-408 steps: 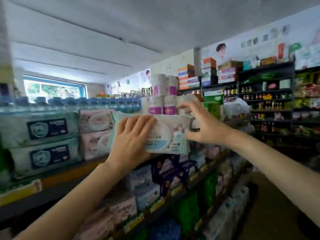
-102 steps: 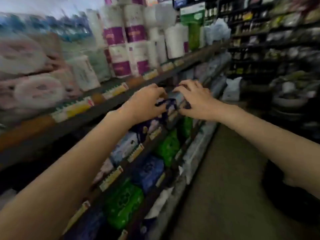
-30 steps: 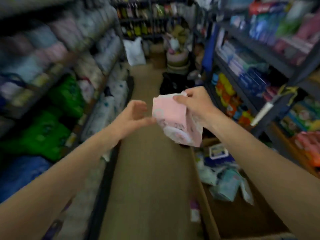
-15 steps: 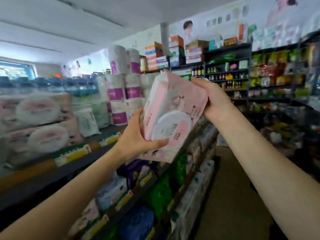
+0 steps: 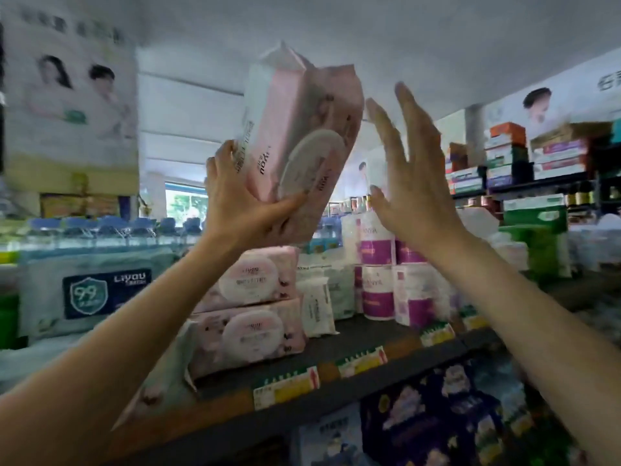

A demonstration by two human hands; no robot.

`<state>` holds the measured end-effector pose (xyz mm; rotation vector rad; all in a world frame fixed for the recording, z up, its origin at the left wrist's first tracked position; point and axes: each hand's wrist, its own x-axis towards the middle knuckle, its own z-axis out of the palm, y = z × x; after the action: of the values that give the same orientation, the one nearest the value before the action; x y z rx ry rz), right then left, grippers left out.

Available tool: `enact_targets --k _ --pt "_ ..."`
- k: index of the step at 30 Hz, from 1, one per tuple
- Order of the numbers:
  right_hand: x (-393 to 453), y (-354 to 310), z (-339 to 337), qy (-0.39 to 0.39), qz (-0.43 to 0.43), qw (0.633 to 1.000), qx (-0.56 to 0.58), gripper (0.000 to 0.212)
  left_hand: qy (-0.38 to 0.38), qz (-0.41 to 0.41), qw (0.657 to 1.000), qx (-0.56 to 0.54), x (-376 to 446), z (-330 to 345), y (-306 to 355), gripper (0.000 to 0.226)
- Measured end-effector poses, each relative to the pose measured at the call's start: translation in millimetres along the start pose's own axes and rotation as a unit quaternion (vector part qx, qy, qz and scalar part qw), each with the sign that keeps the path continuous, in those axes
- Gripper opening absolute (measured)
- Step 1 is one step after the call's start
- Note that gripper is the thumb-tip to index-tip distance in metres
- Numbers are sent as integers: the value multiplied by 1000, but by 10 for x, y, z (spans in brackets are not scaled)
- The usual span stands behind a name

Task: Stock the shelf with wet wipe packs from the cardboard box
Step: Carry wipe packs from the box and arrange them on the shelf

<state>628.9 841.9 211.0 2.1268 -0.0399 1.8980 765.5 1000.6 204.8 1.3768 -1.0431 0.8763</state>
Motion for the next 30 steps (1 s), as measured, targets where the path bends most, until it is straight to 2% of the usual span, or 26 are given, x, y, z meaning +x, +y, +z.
enact_targets --k 1,2,3,5,7,9,11,14,17,20,24,27,30 --pt "57 10 122 17 -82 991 -107 99 -12 11 1000 16 86 -63 -43 116" --pt "116 2 225 24 -131 978 -159 107 -36 24 998 36 151 -131 -76 116" --pt "185 -2 312 37 -155 972 -176 107 -66 35 995 63 196 -199 -87 115" --pt "314 -15 421 72 -188 964 -172 91 -148 44 981 116 240 -314 -77 114" --pt "314 -25 526 65 -237 961 -127 82 -250 0 960 123 231 -397 -77 109" --pt "176 -52 646 -6 -251 968 -15 85 -338 -78 930 124 193 -433 -168 99" --pt "-64 -102 791 -103 -217 968 68 90 -403 -128 888 179 100 -405 -316 91" --pt "-465 -160 1074 -192 -192 956 109 89 -475 -169 832 232 -94 -272 -588 72" --pt "-746 -136 1327 -232 -165 949 132 93 -496 -197 811 237 -191 -176 -780 68" --pt "-838 -110 1424 -206 -145 958 140 92 -508 -217 800 236 -131 -176 -815 69" --pt "-910 -143 1429 -216 -129 952 174 88 -527 -216 780 259 -95 -164 -813 68" --pt "-990 -171 1384 -240 -111 945 192 88 -538 -219 771 260 -126 -171 -814 84" --pt "-1008 -196 1349 -239 -112 948 179 93 -534 -224 777 247 -134 -182 -835 81"
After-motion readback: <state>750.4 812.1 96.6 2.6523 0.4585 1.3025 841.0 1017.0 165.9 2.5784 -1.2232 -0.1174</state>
